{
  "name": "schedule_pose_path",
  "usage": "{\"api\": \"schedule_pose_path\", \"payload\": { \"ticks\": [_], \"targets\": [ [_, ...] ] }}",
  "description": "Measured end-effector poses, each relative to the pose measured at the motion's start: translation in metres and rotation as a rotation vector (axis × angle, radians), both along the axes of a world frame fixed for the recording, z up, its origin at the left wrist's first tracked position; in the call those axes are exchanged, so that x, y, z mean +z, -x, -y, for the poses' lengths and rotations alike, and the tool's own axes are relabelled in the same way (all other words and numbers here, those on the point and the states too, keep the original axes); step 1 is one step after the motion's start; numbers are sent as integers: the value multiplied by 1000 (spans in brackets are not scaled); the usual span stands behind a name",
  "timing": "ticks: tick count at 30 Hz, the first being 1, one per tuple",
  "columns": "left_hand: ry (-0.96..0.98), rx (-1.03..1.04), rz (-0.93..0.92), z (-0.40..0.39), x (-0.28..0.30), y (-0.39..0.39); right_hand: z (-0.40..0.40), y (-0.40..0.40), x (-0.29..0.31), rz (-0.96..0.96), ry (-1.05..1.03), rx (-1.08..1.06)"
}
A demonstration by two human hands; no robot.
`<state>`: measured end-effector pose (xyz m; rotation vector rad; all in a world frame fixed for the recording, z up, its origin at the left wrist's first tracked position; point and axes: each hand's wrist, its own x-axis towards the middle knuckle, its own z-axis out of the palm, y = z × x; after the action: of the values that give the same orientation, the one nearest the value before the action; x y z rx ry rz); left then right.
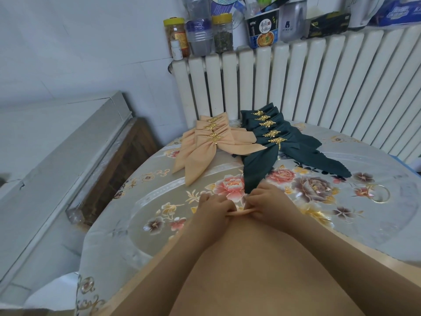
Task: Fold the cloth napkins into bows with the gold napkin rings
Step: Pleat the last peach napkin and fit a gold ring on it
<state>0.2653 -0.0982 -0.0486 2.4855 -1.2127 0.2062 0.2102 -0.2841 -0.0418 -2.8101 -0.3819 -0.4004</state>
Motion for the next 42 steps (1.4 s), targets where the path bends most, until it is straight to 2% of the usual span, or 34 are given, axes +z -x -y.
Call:
{"api": "schedule_pose_path", "payload": {
  "ticks": [4,10,15,17,21,22,25,28,30,33,37,39,42],
  "targets": [
    [-51,-23,-122,-9,4,8,5,16,5,-58,-17,52],
    [16,47,-421,-14,9,15,3,25,6,-227,-134,-77],
    [24,208,-450,-6,10,17,-10,22,0,-236,-131,-225],
    [-47,265,-434,-2,14,17,-13,22,-1,-282,-112,-295],
    [-114,352,-483,2,20,13,-17,22,5,-282,-57,-282],
    [-138,338,-472,3,21,14,-18,24,5,-246,-35,-276],
    [-210,269,-267,2,22,18,-19,31,4,-129,-37,-273],
    [-41,223,-116,-7,19,31,-19,43,3,45,-35,-271],
    [87,203,-36,-15,12,37,-21,49,1,93,-46,-249],
    [131,169,-21,-23,6,50,-24,65,1,87,-101,-207],
    [32,216,-209,-28,9,62,-22,80,0,-140,-85,-215],
    [-11,213,-311,-31,12,65,-21,81,-1,-164,-107,-212],
    [34,216,-475,-33,17,67,-19,82,2,-165,-118,-191]
  ]
}}
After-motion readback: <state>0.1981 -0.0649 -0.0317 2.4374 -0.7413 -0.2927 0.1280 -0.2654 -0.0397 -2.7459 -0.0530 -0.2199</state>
